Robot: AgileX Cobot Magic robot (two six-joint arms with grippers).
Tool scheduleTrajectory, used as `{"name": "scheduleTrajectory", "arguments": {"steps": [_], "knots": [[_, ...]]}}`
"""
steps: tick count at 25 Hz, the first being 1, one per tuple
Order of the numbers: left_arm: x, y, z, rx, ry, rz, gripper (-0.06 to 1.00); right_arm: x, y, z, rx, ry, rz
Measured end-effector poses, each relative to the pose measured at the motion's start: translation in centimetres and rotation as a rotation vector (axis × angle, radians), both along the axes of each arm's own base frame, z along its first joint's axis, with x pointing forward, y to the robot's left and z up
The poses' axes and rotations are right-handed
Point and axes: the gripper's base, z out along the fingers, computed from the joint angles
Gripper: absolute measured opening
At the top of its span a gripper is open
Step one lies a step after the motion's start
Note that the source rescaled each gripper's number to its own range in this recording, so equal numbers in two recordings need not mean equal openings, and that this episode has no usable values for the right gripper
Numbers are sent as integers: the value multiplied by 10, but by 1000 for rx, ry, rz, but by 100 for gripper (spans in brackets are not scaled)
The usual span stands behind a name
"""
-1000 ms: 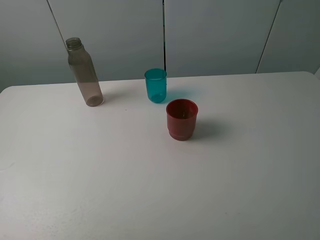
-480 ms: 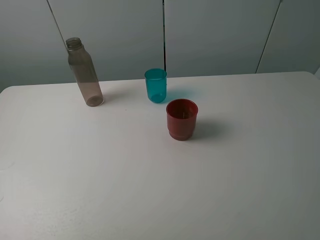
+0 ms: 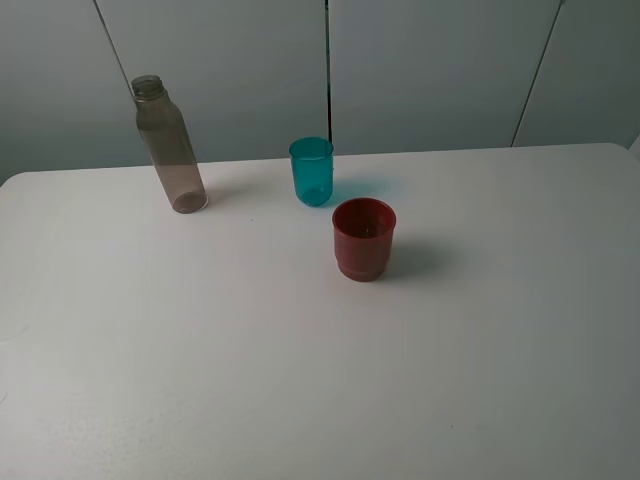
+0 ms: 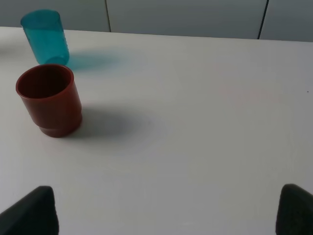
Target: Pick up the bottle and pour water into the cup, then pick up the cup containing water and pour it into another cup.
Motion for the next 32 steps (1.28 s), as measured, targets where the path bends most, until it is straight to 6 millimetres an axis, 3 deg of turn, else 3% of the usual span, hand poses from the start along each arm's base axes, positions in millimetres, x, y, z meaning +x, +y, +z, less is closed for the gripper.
{"name": "scheduleTrajectory", "arguments": {"steps": [32], "knots": [[0,5,-3,99,22,-16,96,0,0,0,2,0,1]]}}
